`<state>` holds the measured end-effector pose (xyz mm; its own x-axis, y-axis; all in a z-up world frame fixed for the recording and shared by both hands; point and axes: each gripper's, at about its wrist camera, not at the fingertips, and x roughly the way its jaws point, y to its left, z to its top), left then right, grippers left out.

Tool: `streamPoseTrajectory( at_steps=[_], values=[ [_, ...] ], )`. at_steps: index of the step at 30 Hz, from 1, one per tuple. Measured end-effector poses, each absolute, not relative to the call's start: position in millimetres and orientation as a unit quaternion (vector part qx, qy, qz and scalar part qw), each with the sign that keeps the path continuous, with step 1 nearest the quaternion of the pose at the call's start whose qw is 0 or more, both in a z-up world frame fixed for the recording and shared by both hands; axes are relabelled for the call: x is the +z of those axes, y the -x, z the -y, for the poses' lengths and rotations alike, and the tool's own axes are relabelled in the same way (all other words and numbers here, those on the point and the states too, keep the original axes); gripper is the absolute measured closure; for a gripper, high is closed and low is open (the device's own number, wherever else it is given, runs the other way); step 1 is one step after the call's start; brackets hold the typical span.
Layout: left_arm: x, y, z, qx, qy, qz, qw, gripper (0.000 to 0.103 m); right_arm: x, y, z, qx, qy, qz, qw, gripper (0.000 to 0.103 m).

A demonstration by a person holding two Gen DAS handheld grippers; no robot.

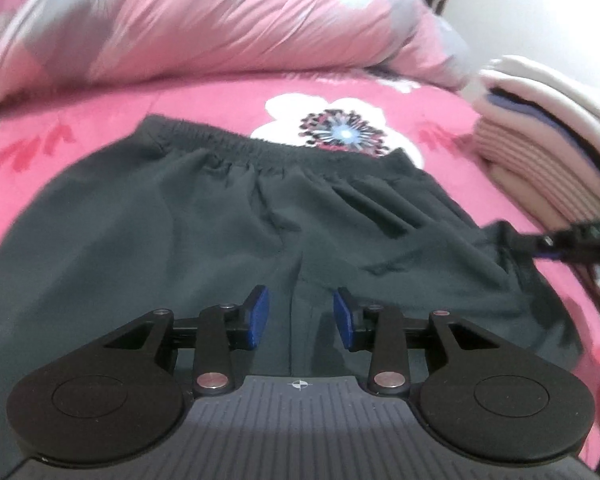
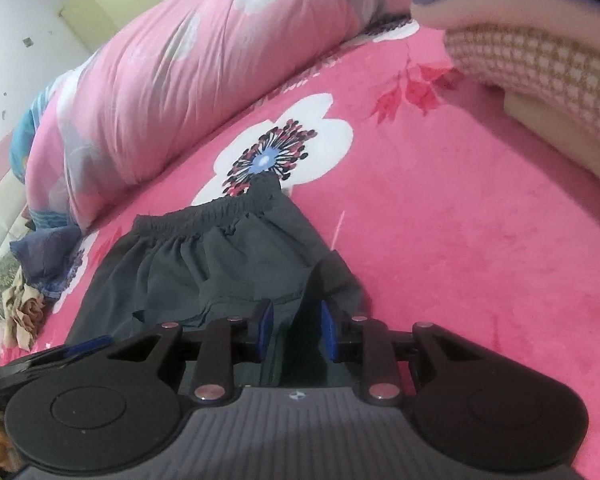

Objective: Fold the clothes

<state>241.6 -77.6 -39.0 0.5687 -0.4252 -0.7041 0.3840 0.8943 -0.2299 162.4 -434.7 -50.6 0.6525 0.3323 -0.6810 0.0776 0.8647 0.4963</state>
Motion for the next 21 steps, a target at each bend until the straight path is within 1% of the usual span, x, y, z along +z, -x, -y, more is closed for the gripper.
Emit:
streamPoseTrajectory(
  at_steps=[1, 2, 4, 5, 7, 8, 12, 15, 18, 21],
  values=[
    [-41, -246, 81, -0.226, 0.028, -0.406, 0.885, 0.067, -52, -163, 435, 0.076, -0.251, -0.41, 0.874, 0.078],
    [-43, -248, 86, -0.226, 0.024, -0.403, 0.886, 0.068, -53, -163, 434, 0.08, -0.251, -0.409, 0.874, 0.085],
    [-43, -245, 95, -0.233, 0.007, -0.388, 0.892, 0.069, -53, -163, 434, 0.087, -0.249, -0.405, 0.876, 0.094],
    [-44, -244, 99, -0.237, -0.005, -0.381, 0.894, 0.071, -52, -162, 435, 0.09, -0.248, -0.401, 0.877, 0.098],
    [-45, -240, 104, -0.245, -0.021, -0.37, 0.896, 0.092, -51, -160, 436, 0.095, -0.251, -0.392, 0.88, 0.102],
    [-46, -239, 105, -0.248, -0.025, -0.366, 0.897, 0.096, -50, -159, 437, 0.095, -0.256, -0.388, 0.88, 0.102],
    [-36, -229, 96, -0.251, -0.012, -0.331, 0.91, 0.098, -48, -158, 444, 0.097, -0.294, -0.37, 0.876, 0.103],
    [-25, -223, 78, -0.254, 0.032, -0.308, 0.916, 0.098, -52, -159, 454, 0.101, -0.344, -0.356, 0.863, 0.103],
    [-22, -227, 61, -0.243, 0.083, -0.307, 0.916, 0.098, -61, -164, 461, 0.104, -0.407, -0.342, 0.84, 0.103],
    [-31, -235, 50, -0.22, 0.123, -0.321, 0.913, 0.098, -76, -171, 468, 0.096, -0.47, -0.329, 0.813, 0.103]
  ],
)
